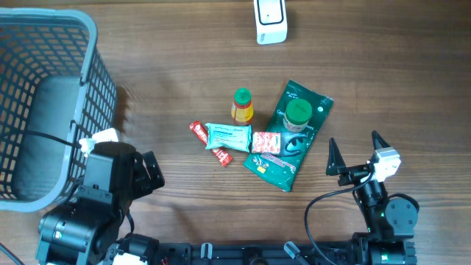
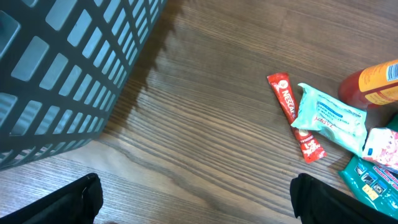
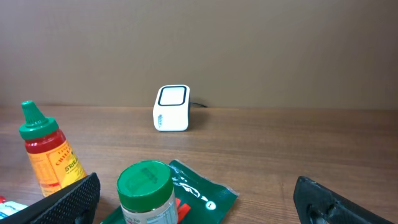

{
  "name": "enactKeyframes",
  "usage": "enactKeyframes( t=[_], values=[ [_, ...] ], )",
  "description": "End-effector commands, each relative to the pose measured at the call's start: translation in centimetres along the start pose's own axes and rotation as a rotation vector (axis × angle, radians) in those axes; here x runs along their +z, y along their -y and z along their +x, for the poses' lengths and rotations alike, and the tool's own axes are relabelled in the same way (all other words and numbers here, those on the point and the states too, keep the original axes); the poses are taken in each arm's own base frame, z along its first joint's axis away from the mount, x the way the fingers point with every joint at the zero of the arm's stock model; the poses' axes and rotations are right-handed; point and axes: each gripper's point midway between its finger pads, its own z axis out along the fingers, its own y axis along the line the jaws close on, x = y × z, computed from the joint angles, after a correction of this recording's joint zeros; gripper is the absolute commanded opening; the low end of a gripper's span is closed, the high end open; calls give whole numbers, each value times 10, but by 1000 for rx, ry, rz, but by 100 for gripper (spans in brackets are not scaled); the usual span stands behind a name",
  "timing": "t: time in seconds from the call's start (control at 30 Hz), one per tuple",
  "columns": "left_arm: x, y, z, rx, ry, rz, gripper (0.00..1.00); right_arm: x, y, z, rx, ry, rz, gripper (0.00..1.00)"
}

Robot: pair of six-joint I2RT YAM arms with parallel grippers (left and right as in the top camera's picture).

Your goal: Scan the item barcode

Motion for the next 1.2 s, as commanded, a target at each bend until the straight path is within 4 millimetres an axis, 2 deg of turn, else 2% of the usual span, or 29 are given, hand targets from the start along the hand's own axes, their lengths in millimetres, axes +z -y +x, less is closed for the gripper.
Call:
enactKeyframes(
  t=[0.0,0.17,0.27,0.3,0.4,0.6,0.73,0.8,0.87,1.07,1.13,1.17],
  values=[
    [0,1,1,11,-6,8,100,0,0,-3,-12,12,1,100],
    [0,1,1,11,-6,8,100,0,1,-3,-17,12,6,100],
    [0,1,1,11,-6,8,100,-2,26,-1,-184,-7,152,100],
    [0,1,1,11,-6,8,100,-3,28,-1,-213,-8,165,100],
    [0,1,1,11,-6,8,100,-3,27,-1,-272,-13,161,100],
    [0,1,1,11,-6,8,100,-3,25,-4,-272,1,154,100],
    [0,1,1,11,-6,8,100,-1,4,-3,-241,10,28,100],
    [0,1,1,11,-6,8,100,-1,-13,-4,-63,17,-72,100],
    [0,1,1,11,-6,8,100,-2,-22,-4,140,8,-126,100],
    [0,1,1,11,-6,8,100,-4,-36,-4,1017,-92,-195,100],
    [0,1,1,11,-6,8,100,-8,-50,-4,1222,-172,-260,100],
    [0,1,1,11,-5,8,100,-13,-64,-2,1343,-255,-319,100]
  ],
)
